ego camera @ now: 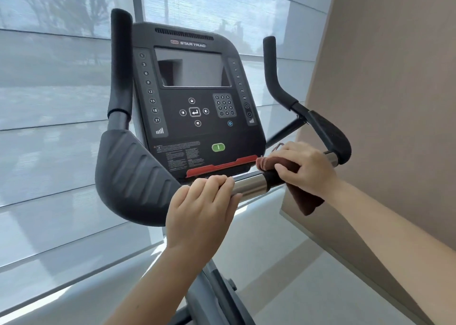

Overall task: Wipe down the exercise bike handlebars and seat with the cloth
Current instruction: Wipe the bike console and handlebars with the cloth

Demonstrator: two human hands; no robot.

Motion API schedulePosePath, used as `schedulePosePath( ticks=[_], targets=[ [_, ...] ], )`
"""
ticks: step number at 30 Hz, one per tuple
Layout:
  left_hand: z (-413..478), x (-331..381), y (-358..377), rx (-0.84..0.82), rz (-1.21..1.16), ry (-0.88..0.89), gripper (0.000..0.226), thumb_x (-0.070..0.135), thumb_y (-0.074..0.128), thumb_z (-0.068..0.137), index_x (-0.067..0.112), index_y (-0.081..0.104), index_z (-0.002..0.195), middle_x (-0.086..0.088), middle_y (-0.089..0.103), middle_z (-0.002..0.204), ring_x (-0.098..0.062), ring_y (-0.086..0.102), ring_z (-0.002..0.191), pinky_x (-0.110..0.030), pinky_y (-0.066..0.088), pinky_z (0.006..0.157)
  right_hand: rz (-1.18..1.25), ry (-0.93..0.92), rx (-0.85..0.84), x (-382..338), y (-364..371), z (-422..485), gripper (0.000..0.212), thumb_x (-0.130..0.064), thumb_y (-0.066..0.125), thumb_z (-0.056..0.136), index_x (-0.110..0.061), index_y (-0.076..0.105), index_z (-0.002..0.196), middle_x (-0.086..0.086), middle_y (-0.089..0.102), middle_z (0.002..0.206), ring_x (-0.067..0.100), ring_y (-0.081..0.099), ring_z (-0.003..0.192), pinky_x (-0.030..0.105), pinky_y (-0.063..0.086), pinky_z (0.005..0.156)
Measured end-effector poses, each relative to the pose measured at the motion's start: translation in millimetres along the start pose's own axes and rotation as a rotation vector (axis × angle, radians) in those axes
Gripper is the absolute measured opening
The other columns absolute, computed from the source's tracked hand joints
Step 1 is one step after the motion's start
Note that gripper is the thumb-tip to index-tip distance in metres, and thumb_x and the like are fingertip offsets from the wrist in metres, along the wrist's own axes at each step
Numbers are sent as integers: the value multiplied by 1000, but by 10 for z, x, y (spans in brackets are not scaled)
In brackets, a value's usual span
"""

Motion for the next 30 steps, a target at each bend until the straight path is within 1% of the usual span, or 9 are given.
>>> schedulePosePath(
  ticks=[3,9,11,14,16,19,22,26,30],
  targets=[
    [-9,-6,15,27,18,18,23,34,56,90,15,71,91,3,69,85,-17,62,68,-29,41,56,29,47,-139,-116,9,117,32,-41,43,81,-27,67,98,-5,65,88,14,55,81,37,50,76],
    [-20,-18,40,93,41,44,24,34,59,89,14,71,91,3,69,84,-16,62,65,-27,35,55,112,-54,-65,-191,82,101,34,-39,44,81,-25,67,102,-3,67,89,16,60,83,36,51,75],
    [-22,-11,45,92,22,37,23,34,59,88,14,72,91,3,69,85,-17,62,65,-28,36,56,43,-81,75,-67,107,35,31,-32,47,81,-19,69,97,1,68,87,21,60,81,40,52,72],
    [-6,4,16,72,1,10,23,32,57,90,15,72,92,3,69,86,-18,62,66,-30,36,56,-81,4,516,-46,367,-155,28,-24,50,80,-10,72,91,9,68,86,26,59,82,41,50,73],
    [6,9,-7,48,-23,-1,23,31,56,90,15,72,94,3,69,87,-19,62,67,-29,36,57,-57,130,775,-177,610,-221,28,-24,48,82,-10,70,90,12,68,88,29,58,86,43,50,76],
    [7,20,-26,43,-18,-20,23,31,55,90,16,72,94,5,69,87,-18,62,68,-28,34,59,80,179,1010,-442,908,-227,26,-24,45,83,-14,63,97,10,63,98,28,56,94,45,49,85],
    [35,39,-39,46,-18,-42,21,31,57,89,17,72,92,7,70,87,-17,62,68,-30,36,58,98,101,1045,-440,953,-233,28,-30,40,88,-14,59,101,7,57,105,25,54,98,48,47,87],
    [48,47,-59,26,-30,-48,18,32,61,86,19,73,91,8,70,87,-17,62,70,-29,37,59,-130,-52,1003,-17,924,-273,33,-38,37,90,-16,59,100,8,58,105,32,55,93,37,45,87],
    [50,47,-54,10,-12,-36,18,33,62,86,20,73,90,9,70,87,-16,61,68,-27,35,58,14,146,1141,-217,981,-201,28,-30,40,89,-14,61,98,9,57,105,30,53,98,45,46,88]
  ],
)
Point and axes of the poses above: each hand's wrist, its own z-axis towards the middle knuckle, its own y-axis out of the palm, x = y × z, the point moved 1 cm from there along z, towards the middle knuckle
